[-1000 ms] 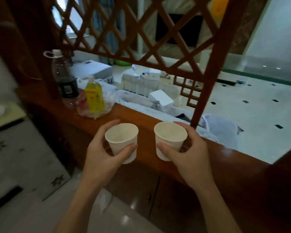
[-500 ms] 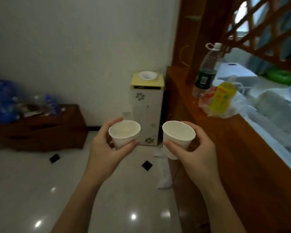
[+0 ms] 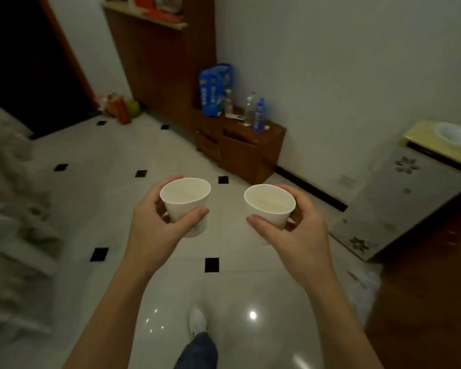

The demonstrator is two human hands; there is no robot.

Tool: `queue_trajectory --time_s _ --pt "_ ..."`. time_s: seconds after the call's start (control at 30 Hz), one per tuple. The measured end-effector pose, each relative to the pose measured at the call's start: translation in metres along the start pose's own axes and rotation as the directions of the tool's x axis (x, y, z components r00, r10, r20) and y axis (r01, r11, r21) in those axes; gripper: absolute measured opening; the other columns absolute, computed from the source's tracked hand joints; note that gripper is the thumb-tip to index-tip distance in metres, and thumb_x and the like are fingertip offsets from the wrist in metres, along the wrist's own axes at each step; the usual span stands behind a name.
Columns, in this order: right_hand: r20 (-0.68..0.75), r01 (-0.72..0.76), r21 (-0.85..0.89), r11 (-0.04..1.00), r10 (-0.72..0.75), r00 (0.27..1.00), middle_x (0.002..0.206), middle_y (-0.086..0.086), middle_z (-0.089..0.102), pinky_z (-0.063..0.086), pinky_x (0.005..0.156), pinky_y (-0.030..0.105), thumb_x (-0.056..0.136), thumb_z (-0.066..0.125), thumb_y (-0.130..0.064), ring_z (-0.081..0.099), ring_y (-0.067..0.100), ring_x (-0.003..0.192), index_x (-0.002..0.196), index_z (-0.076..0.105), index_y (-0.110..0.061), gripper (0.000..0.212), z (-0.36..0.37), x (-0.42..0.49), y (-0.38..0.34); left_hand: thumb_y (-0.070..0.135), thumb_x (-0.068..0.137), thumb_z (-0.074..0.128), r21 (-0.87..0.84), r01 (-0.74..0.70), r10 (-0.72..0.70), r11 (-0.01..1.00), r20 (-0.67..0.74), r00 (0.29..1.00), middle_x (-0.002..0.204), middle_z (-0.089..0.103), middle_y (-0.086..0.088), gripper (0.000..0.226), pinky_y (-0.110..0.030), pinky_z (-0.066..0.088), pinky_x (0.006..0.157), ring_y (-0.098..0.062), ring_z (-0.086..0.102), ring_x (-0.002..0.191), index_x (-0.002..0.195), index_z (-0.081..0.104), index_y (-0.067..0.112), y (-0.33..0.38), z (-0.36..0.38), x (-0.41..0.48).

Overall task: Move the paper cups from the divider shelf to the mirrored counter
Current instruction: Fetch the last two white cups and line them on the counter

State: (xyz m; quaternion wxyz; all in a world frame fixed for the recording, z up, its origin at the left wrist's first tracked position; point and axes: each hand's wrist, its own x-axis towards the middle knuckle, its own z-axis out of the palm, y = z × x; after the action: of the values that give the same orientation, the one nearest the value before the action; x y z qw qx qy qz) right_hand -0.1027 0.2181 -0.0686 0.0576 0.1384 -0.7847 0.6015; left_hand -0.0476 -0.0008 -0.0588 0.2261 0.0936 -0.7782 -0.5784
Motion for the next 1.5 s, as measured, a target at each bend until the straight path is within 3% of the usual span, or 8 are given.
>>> queue_trajectory --time_s 0.1,0.27,0.5,0.63,0.8,1.1,1.3,1.5 --pt "0.088 0.029 0.012 1.000 -0.030 0.996 0.111 -0.036 0.055 0.050 0.073 0.010 0.058 0.080 -0.060 0.052 -0.008 0.108 0.119 0.051 -0.049 0.069 0.047 0.027 -0.003 0.038 0.066 0.079 0.024 0.026 -0.024 0.999 -0.098 0.995 0.121 0.061 0.009 0.069 -0.012 0.052 0.076 -0.008 0.059 0.108 0.130 0.055 0.027 -0.021 -0.040 0.016" --pt "0.198 0.063 0.038 0.997 -0.070 0.978 0.112 -0.034 0.056 0.051 0.075 0.012 0.059 0.082 -0.059 0.052 -0.007 0.107 0.122 0.052 -0.044 0.071 0.138 0.089 -0.011 0.037 0.064 0.080 0.016 0.065 -0.060 0.998 -0.233 0.971 0.115 0.063 0.017 0.065 -0.009 0.050 0.074 0.002 0.059 0.105 0.125 0.058 0.030 -0.060 -0.104 0.070" --pt "0.289 0.079 0.053 0.995 -0.091 0.953 0.116 -0.027 0.057 0.048 0.075 0.008 0.057 0.075 -0.065 0.051 -0.007 0.109 0.123 0.051 -0.042 0.074 0.263 0.176 -0.035 0.046 0.059 0.079 -0.005 0.077 -0.075 0.997 -0.299 0.951 0.115 0.065 0.012 0.073 -0.013 0.052 0.075 -0.003 0.061 0.105 0.125 0.059 0.025 -0.096 -0.188 0.167" --pt "0.322 0.072 0.080 0.994 -0.094 0.942 0.111 -0.029 0.057 0.047 0.076 0.008 0.056 0.075 -0.066 0.052 -0.007 0.108 0.114 0.051 -0.050 0.064 0.315 0.214 -0.045 0.046 0.058 0.080 -0.007 0.081 -0.079 0.997 -0.320 0.944 0.115 0.065 0.011 0.074 -0.013 0.052 0.075 -0.003 0.061 0.104 0.125 0.059 0.024 -0.112 -0.222 0.208" --pt "0.363 0.075 0.105 0.992 -0.108 0.925 0.108 -0.032 0.058 0.047 0.074 0.007 0.061 0.081 -0.054 0.053 -0.007 0.105 0.109 0.053 -0.052 0.056 0.368 0.259 -0.043 0.045 0.058 0.084 0.010 0.094 -0.085 0.995 -0.359 0.929 0.116 0.066 0.008 0.076 -0.012 0.051 0.074 -0.002 0.062 0.103 0.125 0.060 0.021 -0.136 -0.252 0.256" --pt "0.412 0.091 0.134 0.987 -0.139 0.901 0.108 -0.037 0.056 0.046 0.072 0.007 0.062 0.081 -0.052 0.051 -0.009 0.105 0.112 0.052 -0.049 0.057 0.465 0.385 -0.024 0.047 0.059 0.080 0.039 0.103 -0.079 0.994 -0.407 0.910 0.115 0.066 0.012 0.075 -0.012 0.051 0.074 -0.004 0.062 0.105 0.126 0.059 0.022 -0.184 -0.282 0.387" --pt "0.460 0.055 0.194 0.980 -0.140 0.877 0.107 -0.032 0.059 0.048 0.072 0.011 0.062 0.083 -0.045 0.055 -0.005 0.104 0.111 0.056 -0.048 0.056 0.524 0.505 -0.017 0.036 0.061 0.080 0.037 0.129 -0.099 0.991 -0.451 0.887 0.117 0.066 0.000 0.072 -0.017 0.054 0.076 -0.015 0.064 0.105 0.127 0.058 0.015 -0.211 -0.289 0.506" --pt "0.500 0.043 0.205 0.978 -0.142 0.854 0.111 -0.024 0.061 0.051 0.073 0.014 0.061 0.082 -0.048 0.057 -0.001 0.103 0.116 0.057 -0.043 0.061 0.581 0.599 -0.015 0.036 0.061 0.079 0.067 0.144 -0.094 0.987 -0.485 0.869 0.112 0.067 0.008 0.069 -0.012 0.052 0.071 -0.002 0.064 0.098 0.124 0.060 0.017 -0.234 -0.301 0.601"
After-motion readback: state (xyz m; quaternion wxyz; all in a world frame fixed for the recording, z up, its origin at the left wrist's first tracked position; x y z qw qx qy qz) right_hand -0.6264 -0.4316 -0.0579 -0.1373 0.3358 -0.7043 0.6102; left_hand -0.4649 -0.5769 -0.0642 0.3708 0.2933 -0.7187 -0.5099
